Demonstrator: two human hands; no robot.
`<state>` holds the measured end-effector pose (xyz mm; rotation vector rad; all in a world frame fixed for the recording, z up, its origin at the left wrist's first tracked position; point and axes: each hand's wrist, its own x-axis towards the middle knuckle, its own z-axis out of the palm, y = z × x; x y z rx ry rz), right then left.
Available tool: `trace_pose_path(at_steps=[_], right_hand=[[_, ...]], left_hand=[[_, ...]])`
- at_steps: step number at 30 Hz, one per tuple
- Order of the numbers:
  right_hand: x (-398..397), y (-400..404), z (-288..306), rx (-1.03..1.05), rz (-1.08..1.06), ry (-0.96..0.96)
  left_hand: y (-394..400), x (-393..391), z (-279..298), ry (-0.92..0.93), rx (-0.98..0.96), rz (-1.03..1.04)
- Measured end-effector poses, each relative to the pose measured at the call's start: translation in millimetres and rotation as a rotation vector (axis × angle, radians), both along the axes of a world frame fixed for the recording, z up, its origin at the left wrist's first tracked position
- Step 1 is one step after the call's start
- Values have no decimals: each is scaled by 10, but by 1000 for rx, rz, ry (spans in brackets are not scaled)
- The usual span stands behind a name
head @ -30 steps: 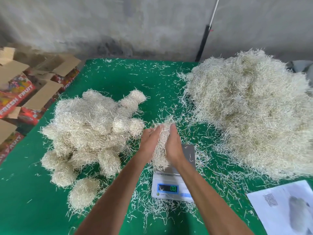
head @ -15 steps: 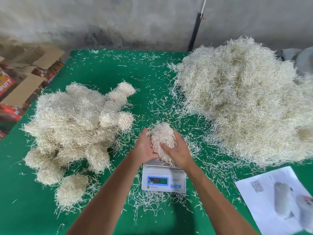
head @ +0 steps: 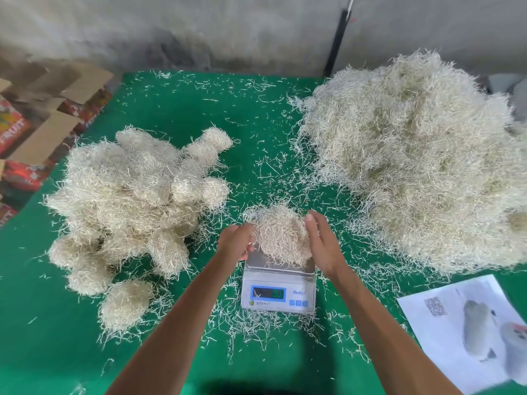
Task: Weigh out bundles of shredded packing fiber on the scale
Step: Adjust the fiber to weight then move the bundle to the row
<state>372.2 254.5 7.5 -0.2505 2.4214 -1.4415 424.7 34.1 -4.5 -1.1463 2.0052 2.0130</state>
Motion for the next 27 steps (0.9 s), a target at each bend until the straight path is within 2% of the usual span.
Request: trace_pose_path(at_steps=[6, 15, 27], right_hand=[[96, -28, 13, 0, -9, -3], [185, -127, -73, -7, -35, 23], [203, -88, -111, -38, -130, 40]], left_hand=[[-2, 98, 56, 12, 108, -23], [-12, 221, 61, 10, 130, -85], [4, 235, 78, -40, 135, -25]])
